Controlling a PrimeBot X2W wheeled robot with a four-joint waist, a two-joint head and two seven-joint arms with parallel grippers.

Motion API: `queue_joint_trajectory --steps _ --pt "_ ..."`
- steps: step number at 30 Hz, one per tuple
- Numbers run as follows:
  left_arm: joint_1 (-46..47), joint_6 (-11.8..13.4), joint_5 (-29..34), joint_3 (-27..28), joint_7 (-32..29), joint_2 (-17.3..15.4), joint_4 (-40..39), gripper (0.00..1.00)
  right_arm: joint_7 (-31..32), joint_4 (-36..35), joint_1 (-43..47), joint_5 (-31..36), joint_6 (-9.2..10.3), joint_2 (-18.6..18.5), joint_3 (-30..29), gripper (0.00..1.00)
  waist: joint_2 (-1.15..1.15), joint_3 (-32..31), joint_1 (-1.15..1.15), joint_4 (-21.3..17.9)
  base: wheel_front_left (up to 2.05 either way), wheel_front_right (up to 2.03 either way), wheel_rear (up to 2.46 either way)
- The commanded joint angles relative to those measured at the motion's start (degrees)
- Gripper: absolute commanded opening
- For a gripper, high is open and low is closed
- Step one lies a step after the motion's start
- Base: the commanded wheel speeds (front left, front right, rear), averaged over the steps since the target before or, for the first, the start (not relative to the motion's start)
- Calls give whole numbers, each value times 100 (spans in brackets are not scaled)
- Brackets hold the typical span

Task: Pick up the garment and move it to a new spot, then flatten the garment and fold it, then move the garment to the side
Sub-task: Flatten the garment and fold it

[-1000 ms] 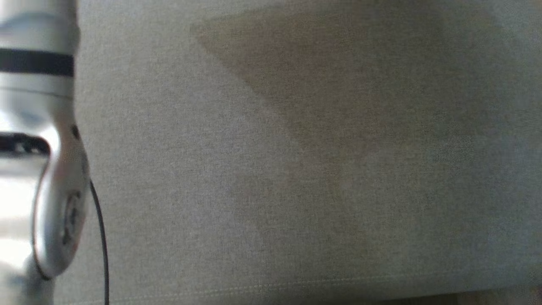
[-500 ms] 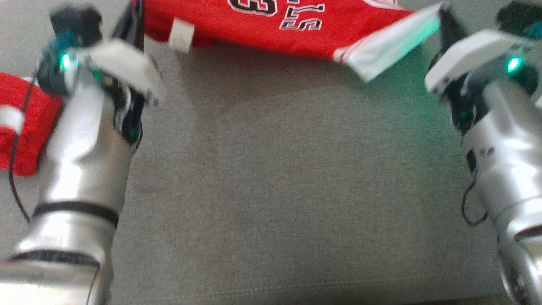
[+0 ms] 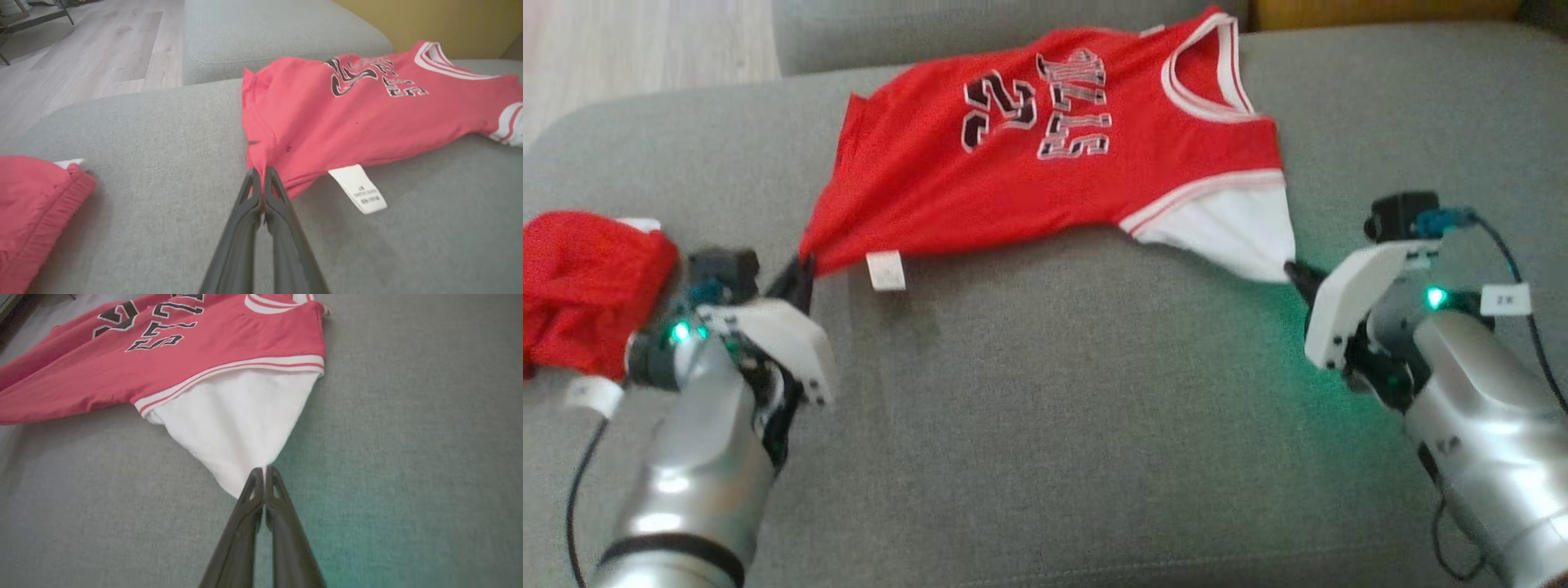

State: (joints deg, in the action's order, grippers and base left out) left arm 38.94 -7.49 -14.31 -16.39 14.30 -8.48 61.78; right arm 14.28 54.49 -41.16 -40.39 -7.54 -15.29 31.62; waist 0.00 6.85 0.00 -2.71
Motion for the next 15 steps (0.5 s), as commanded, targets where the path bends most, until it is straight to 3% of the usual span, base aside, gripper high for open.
queue_joint_trajectory --steps 1,6,15 --pt "-42 5 -24 30 60 -228 -63 0 116 -296 95 -167 5 -144 167 0 0 -190 0 7 0 0 0" --pt "-525 2 -208 -442 -33 -302 -227 0 513 -850 538 -508 5 -517 611 0 0 -397 0 33 0 0 0" --pt "-1383 1 -338 -1285 -299 -916 -1003 0 1601 -1741 1393 -1248 5 -1407 1029 0 0 -691 0 186 0 0 0"
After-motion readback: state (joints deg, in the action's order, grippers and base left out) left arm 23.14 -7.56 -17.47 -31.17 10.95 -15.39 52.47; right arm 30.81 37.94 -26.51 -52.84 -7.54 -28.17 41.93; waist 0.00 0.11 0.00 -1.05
